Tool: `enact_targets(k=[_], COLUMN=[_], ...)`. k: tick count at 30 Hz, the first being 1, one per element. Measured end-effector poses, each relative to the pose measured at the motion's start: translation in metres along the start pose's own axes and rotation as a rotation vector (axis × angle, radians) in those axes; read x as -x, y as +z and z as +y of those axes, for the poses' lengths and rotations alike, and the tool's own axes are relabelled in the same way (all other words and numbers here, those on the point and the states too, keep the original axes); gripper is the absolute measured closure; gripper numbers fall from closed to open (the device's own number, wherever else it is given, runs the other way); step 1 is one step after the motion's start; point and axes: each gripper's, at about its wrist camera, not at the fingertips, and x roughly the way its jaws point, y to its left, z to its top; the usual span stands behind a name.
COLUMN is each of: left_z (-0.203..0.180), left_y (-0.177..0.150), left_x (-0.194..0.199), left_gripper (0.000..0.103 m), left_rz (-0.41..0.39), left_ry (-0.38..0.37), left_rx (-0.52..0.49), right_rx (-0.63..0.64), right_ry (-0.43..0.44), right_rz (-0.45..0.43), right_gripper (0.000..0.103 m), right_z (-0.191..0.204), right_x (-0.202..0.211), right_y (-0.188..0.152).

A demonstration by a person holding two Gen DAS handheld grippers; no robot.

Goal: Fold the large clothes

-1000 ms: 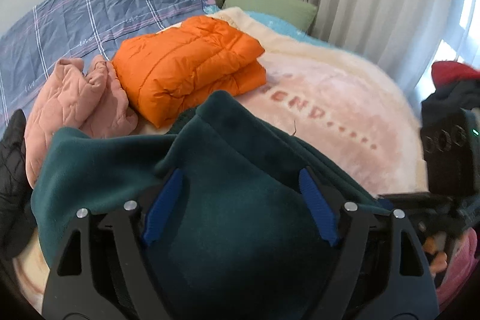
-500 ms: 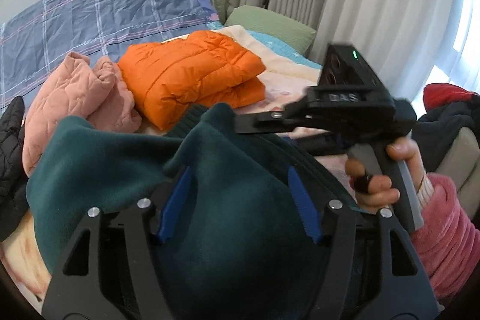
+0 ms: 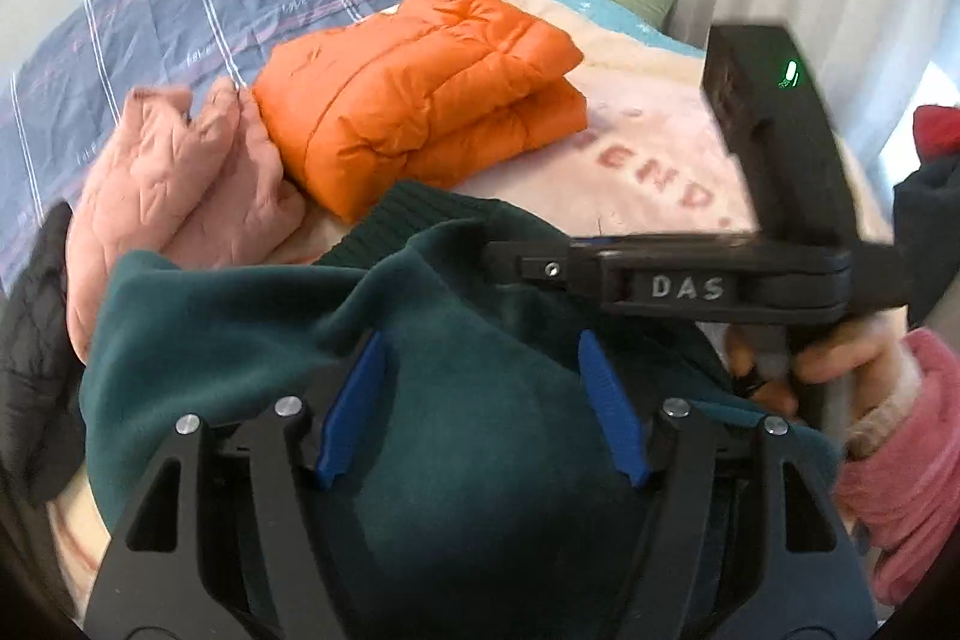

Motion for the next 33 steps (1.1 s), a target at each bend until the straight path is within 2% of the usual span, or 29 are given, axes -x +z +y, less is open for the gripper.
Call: enact_targets(k=[2,3,4,6,7,9,11,12,13,16,18,22,25,29,32,33], left_z=[-0.004,-0.004,-0.003,0.0,0.0,0.0,-0.001,0.0,0.0,0.003,0.011,0.01,-0.004,-0.012,-0.01,-0.01], left_y=[-0.002,-0.003,-0.005,-0.007,-0.007,-0.003,-0.002,-0.002,-0.002,-0.007,-0.018,-0.068,-0.121,-0.17,-0.184,-0.185], left_x=[0.001,0.002,0.004,0.005,0.004,0.0,-0.001,-0.001,0.0,0.015,0.043,0.111,0.138,0.124,0.098,0.094], left_gripper=[0.035,0.035,0.035,0.035,0.035,0.034,0.034,0.034,0.033,0.033,0.033,0.017,0.013,0.013,0.013,0.012], left_rz=[-0.008,-0.013,-0.018,-0.022,-0.02,-0.013,-0.01,-0.012,-0.016,-0.065,-0.121,-0.224,-0.218,-0.116,-0.051,-0.061], left_ry=[0.025,0.022,0.018,0.004,0.003,0.007,0.011,0.008,-0.001,-0.049,-0.045,-0.055,0.025,0.146,0.141,0.138], left_rx=[-0.015,-0.013,-0.009,0.001,0.002,-0.002,-0.007,-0.006,-0.002,0.009,0.048,0.034,-0.022,-0.01,0.074,0.089], right_rx=[0.06,0.094,0.117,0.113,0.116,0.172,0.196,0.184,0.129,-0.01,-0.002,0.038,0.01,0.021,0.019,0.017], right_ry=[-0.166,-0.212,-0.205,-0.128,-0.066,-0.012,-0.053,-0.098,-0.096,-0.007,-0.033,-0.073,-0.054,-0.066,-0.07,-0.071], right_rz=[-0.064,-0.099,-0.135,-0.17,-0.179,-0.177,-0.133,-0.093,-0.071,-0.11,-0.125,-0.137,-0.147,-0.171,-0.176,-0.174], right_gripper=[0.067,0.067,0.067,0.067,0.067,0.067,0.067,0.067,0.065,0.065,0.065,0.065,0.064,0.064,0.064,0.064], right_z=[0.013,0.02,0.024,0.03,0.036,0.055,0.066,0.068,0.06,0.046,0.05,0.057,0.054,0.055,0.054,0.054], right_x=[0.032,0.046,0.068,0.096,0.111,0.126,0.116,0.098,0.083,0.084,0.088,0.083,0.079,0.078,0.08,0.08], right_y=[-0.003,-0.007,-0.015,-0.034,-0.05,-0.084,-0.105,-0.113,-0.121,-0.125,-0.125,-0.127,-0.127,-0.132,-0.134,-0.134])
